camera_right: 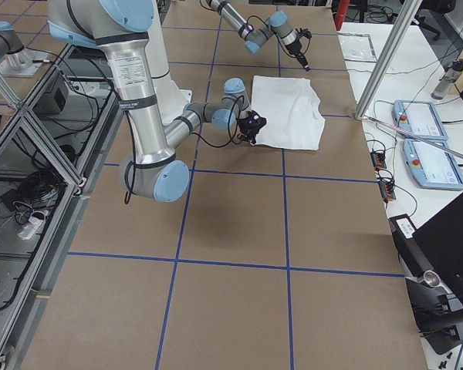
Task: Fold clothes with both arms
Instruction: 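Drag the folded shirt with the right gripper while the left arm approaches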
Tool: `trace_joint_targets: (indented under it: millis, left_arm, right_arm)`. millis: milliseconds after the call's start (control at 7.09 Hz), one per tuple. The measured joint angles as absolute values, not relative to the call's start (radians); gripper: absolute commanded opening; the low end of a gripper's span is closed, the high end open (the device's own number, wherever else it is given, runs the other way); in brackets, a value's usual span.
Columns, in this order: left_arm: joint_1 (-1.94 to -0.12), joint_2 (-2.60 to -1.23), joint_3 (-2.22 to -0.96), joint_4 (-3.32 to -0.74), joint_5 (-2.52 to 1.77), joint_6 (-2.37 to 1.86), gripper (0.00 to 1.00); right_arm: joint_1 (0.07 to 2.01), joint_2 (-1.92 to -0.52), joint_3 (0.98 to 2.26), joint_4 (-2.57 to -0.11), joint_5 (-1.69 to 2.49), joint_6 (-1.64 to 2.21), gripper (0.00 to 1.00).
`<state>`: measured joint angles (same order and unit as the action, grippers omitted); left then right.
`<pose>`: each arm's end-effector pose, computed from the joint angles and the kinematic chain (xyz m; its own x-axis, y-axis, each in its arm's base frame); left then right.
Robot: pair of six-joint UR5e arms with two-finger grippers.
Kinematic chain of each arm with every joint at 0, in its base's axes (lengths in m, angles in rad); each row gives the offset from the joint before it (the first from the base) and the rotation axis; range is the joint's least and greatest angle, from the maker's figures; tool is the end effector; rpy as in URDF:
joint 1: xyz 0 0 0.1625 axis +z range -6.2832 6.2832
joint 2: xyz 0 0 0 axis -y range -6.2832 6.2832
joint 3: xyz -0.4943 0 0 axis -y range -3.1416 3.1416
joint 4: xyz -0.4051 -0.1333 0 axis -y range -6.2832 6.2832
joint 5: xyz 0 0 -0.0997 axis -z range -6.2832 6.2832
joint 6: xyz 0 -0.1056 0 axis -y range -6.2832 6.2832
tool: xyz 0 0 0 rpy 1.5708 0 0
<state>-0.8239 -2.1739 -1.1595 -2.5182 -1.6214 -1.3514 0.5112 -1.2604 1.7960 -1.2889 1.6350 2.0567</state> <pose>0.4602 -0.6854 0.4459 0.4301 -0.1446 -0.8911 0.6230 0.7619 0.1770 -0.5001 -0.4256 0.4258 0.3186 0.7131 0.6245 -0.6742 0.6336 -0.3795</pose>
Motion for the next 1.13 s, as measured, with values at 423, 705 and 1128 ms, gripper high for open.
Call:
trace_joint_targets:
  millis: [423, 705, 1128]
  left_arm:
    - [-0.821, -2.182, -1.175, -2.517, -1.623, -1.361, 0.51]
    - [-0.789, -2.165, -1.258, -2.510, -1.677, -1.416, 0.50]
    - [-0.741, -2.105, -1.443, -2.496, -1.840, -1.630, 0.55]
  right_arm:
    - [0.410, -1.408, 1.996, -1.297, 1.636, 2.060, 0.00]
    - [0.279, -1.487, 2.160, -1.411, 1.658, 2.062, 0.00]
    - [0.124, -1.504, 2.286, -1.567, 1.824, 2.089, 0.00]
